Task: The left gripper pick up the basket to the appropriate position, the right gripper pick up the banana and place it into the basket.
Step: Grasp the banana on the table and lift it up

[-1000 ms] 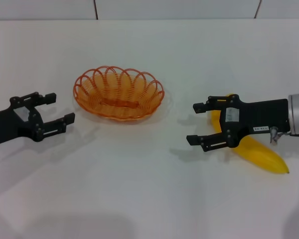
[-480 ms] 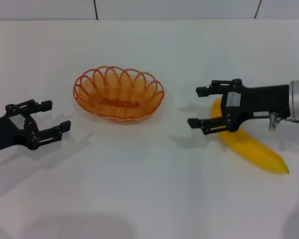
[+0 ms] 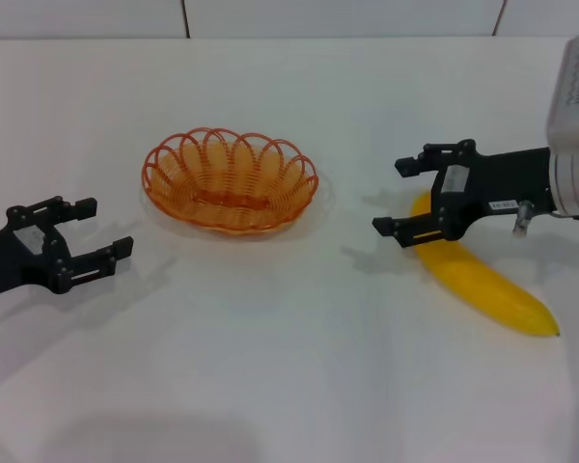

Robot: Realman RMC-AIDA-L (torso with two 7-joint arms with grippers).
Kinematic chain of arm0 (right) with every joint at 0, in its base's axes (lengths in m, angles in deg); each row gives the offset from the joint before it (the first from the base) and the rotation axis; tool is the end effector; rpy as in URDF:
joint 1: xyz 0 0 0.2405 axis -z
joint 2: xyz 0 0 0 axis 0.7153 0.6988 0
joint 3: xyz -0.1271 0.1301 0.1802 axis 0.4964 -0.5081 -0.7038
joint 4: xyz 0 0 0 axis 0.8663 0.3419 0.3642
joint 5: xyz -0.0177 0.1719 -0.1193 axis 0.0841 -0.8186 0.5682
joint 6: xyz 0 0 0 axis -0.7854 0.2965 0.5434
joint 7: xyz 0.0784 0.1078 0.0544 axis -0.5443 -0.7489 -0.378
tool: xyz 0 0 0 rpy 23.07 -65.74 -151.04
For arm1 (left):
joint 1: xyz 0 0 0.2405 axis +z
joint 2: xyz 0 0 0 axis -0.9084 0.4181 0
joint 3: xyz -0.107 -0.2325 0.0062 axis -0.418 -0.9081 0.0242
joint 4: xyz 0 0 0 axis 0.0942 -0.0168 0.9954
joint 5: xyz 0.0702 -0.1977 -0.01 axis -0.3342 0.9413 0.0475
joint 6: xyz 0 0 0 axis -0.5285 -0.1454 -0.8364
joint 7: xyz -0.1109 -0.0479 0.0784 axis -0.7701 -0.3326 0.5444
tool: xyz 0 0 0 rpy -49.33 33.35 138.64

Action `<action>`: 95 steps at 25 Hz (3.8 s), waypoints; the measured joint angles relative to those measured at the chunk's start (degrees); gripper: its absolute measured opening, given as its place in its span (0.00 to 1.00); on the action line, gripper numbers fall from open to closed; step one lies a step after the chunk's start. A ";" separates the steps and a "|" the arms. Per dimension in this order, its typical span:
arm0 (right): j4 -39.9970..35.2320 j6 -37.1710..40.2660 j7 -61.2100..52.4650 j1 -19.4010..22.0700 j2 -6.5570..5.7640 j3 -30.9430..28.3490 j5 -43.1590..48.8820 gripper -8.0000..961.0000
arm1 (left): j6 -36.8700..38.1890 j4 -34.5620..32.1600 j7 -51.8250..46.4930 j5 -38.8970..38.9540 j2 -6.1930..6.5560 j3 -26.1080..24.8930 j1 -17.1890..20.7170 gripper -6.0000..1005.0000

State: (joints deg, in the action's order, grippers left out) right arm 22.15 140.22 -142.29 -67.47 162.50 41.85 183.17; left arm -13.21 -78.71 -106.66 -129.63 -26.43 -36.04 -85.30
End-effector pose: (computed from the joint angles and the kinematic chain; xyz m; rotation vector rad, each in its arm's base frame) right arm 0.2359 0.3465 -0.0009 -2.7339 0.3803 0.1415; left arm -0.3339 0.3108 0.0162 -2.4935 -0.4716 -0.4671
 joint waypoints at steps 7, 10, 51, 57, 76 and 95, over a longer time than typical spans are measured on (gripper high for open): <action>-5.35 0.40 -8.48 1.04 0.01 1.42 6.28 0.92 | -0.31 -0.01 0.01 0.00 0.00 0.04 0.10 0.75; -6.85 1.52 -11.45 1.12 0.01 1.67 9.43 0.92 | -0.37 0.00 0.01 0.00 0.00 0.04 0.17 0.75; -10.61 4.70 -27.79 -1.69 0.04 11.42 26.88 0.92 | -0.38 -0.01 0.01 -0.08 0.00 0.32 -0.29 0.76; -10.18 4.63 -27.82 -1.97 -0.03 11.41 26.90 0.92 | -0.38 -0.01 0.12 -0.08 -0.01 0.29 -0.29 0.76; -9.29 4.94 -29.97 -3.43 -0.10 12.65 28.89 0.91 | -0.38 0.09 0.63 -0.04 -0.18 0.04 -0.28 0.76; -9.38 5.40 -30.74 -4.05 -0.17 12.73 29.19 0.70 | -0.38 0.08 0.63 0.10 -0.27 0.04 -0.37 0.76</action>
State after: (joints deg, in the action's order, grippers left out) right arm 12.77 145.62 -173.02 -71.52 162.33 54.58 212.36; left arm -13.58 -78.63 -106.03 -129.53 -26.70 -36.00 -85.68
